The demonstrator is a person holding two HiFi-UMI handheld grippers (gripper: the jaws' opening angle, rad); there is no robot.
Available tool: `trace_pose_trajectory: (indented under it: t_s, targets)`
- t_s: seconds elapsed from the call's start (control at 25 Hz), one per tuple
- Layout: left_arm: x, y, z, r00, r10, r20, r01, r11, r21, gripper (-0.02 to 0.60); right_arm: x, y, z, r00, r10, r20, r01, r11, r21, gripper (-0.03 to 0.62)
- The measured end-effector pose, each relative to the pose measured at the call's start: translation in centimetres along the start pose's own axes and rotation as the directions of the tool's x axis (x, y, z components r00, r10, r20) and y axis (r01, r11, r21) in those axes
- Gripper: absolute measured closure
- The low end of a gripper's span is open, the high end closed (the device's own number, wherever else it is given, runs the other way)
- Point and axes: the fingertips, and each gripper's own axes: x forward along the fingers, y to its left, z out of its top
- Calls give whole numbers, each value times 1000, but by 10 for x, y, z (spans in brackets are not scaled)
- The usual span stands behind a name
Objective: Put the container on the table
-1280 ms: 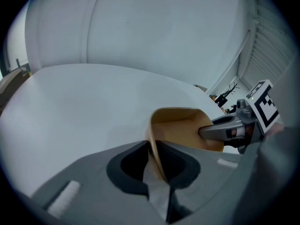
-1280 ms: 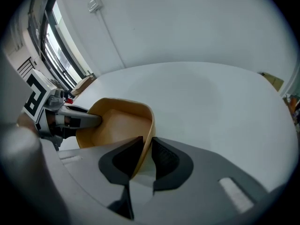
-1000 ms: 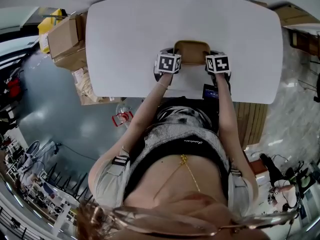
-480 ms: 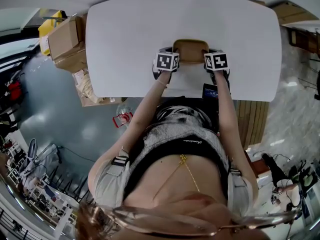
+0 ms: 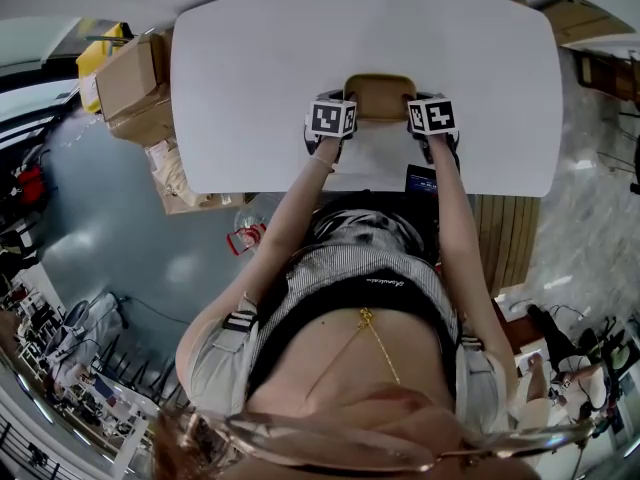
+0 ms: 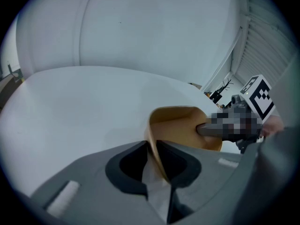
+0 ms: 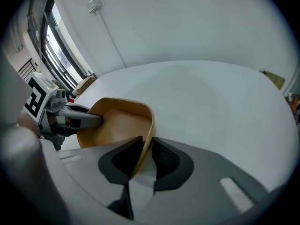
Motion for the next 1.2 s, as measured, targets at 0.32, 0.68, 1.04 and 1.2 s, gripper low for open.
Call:
trace_pose_trajectory:
  t_s: [0.32, 0.68, 1.04, 1.2]
  targets:
    - [0, -2, 1, 1000, -6, 0, 6, 1000, -1, 523, -1, -2, 0, 1000, -4, -2, 4, 1000, 3, 499]
    - [0, -2, 1, 1000, -6, 4, 6, 1000, 2, 522, -2, -1, 0, 1000, -4, 23, 4, 1000, 3, 499]
    - [-1, -2, 3, 1000, -3, 14, 3, 1000, -1, 522, -4, -2, 2, 999, -15, 47, 14, 1000, 12, 497]
    - [0, -2, 2, 1000, -13, 28, 13, 1000, -21, 520, -2, 0, 2, 997, -12, 77, 10, 1000, 24, 493]
